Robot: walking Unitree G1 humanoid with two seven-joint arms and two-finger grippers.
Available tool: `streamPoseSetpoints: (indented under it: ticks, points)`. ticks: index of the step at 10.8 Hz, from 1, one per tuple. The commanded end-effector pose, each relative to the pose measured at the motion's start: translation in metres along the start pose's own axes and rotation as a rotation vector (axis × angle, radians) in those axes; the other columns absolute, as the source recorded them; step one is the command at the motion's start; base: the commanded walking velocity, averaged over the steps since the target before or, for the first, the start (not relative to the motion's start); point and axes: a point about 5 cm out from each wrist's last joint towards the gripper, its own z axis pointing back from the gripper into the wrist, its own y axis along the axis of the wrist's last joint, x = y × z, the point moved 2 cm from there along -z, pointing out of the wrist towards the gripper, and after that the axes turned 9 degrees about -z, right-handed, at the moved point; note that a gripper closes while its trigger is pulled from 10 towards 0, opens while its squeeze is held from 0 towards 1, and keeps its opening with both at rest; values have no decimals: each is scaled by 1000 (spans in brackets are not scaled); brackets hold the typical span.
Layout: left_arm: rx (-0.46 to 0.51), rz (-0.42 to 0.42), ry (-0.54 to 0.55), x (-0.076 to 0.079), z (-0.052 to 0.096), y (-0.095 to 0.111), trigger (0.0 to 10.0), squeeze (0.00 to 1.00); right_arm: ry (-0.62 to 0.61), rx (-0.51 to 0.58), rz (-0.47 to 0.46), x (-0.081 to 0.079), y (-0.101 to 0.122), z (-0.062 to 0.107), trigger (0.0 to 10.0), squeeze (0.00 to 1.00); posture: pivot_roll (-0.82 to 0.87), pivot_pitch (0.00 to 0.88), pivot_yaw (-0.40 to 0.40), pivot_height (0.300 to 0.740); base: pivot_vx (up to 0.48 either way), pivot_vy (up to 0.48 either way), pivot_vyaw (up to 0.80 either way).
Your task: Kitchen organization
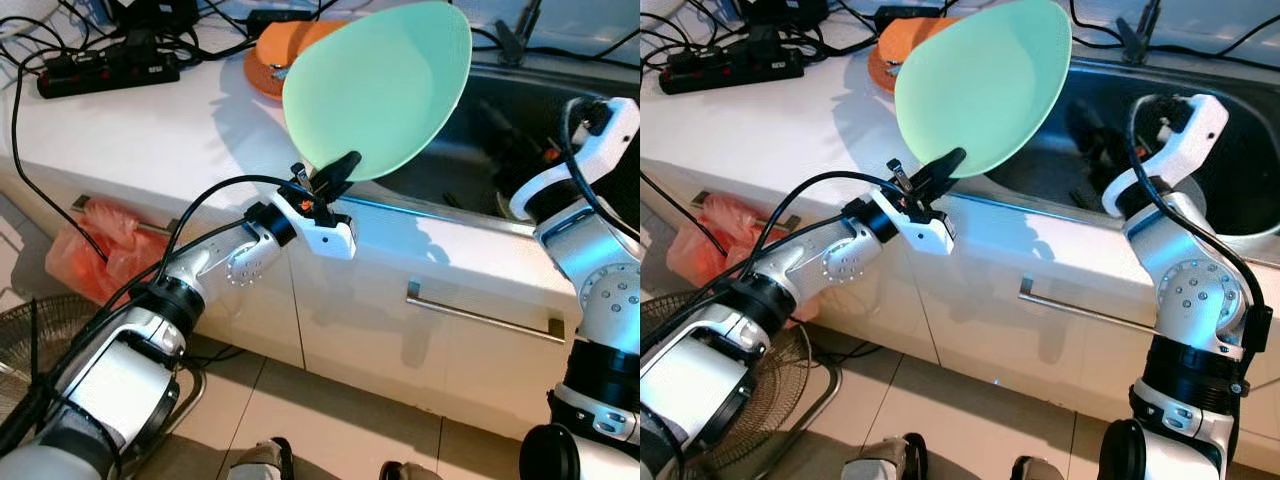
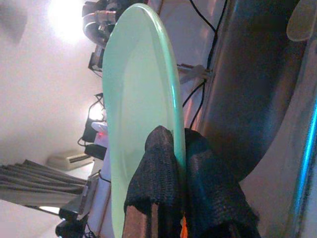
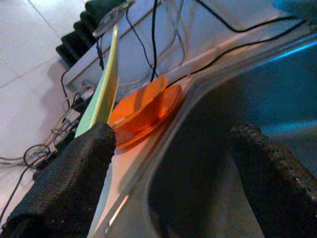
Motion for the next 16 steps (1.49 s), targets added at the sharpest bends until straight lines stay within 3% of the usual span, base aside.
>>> streamPoseSetpoints:
  ticks: [1, 4, 5, 8, 11, 12, 13, 14, 16]
  points:
    - [27, -19, 37, -9, -6, 2, 0, 0, 16, 37, 15, -6, 9, -1, 10000, 0, 0, 123, 71, 740, 0, 0, 0]
    - [41, -15, 47, -9, -11, 6, 0, 0, 75, -32, -66, -15, -5, -3, 10000, 0, 5, 124, 66, 740, 0, 0, 0]
    - [68, 0, 59, -6, -17, 16, 0, 0, 185, -104, -115, -32, -15, -4, 10000, 0, 1, 125, 74, 740, 0, 0, 0]
    - [107, 1, 66, -8, -23, 22, 0, 0, 261, -201, -59, -38, -22, -10, 10000, 0, 1, 125, 80, 740, 0, 0, 0]
    - [149, 13, 90, -10, -21, 30, 0, 0, 262, -239, 11, -32, -19, -20, 9569, 0, 7, 129, 79, 740, 0, 0, 0]
    - [160, 19, 112, -12, -16, 30, 0, 0, 236, -244, 29, -22, -14, -30, 5137, 0, 10, 130, 79, 740, 0, 0, 0]
    - [165, 19, 117, -13, -14, 30, 0, 0, 218, -243, 32, -16, -10, -35, 1961, 0, 14, 132, 78, 740, 0, 0, 0]
    - [180, 24, 123, -14, -11, 31, 0, 0, 206, -250, 46, -9, -7, -38, 0, 0, 18, 133, 77, 740, 0, 0, 0]
    - [217, 59, 149, -17, -9, 40, 0, 0, 157, -233, 67, 10, 3, -49, 0, 0, 28, 132, 70, 740, 0, 0, 0]
